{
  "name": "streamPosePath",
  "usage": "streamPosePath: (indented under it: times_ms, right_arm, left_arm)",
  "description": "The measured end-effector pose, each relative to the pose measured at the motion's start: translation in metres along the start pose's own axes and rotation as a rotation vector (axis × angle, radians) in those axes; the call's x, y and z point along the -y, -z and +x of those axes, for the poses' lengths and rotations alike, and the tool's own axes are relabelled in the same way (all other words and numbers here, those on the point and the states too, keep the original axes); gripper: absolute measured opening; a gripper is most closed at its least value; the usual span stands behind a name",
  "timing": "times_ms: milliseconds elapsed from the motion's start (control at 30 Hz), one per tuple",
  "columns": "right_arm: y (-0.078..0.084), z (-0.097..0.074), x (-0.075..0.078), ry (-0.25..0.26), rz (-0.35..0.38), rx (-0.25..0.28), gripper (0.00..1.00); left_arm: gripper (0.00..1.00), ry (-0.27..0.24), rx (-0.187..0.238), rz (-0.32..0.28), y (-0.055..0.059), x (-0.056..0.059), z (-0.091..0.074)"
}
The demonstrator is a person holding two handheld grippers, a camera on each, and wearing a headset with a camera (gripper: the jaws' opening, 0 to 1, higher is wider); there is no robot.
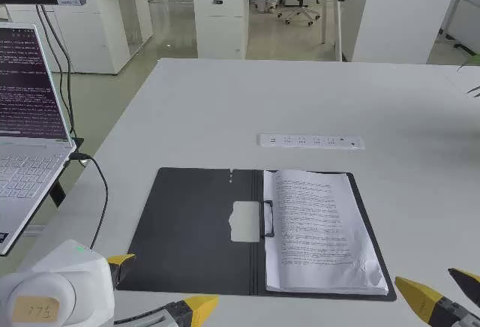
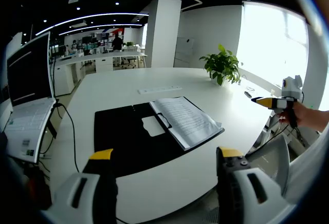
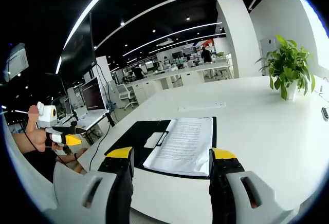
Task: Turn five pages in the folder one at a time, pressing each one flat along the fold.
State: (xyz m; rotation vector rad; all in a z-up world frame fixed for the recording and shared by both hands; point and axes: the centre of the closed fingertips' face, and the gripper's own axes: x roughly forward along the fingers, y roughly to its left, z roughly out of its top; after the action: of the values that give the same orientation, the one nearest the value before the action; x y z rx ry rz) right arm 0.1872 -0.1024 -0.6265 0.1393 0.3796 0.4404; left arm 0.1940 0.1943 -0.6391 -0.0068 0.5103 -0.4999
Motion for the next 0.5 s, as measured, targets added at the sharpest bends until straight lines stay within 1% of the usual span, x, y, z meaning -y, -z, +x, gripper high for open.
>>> streamPosePath:
  times_ms: [100,500]
  right_arm:
    - [0.0006,0.0002,0.0005,-0.001,-0.01,-0.002,0.6]
    - [-0.0016,-0.0005,0.0069,0.003,-0.014,0.001,0.6]
  left_arm:
    - [0.77,0.003,-0.003,0.005,-0.0012,0.0018,0.0006]
    - [0.77,0.003,-0.003,0.012,-0.0021,0.0014,0.002]
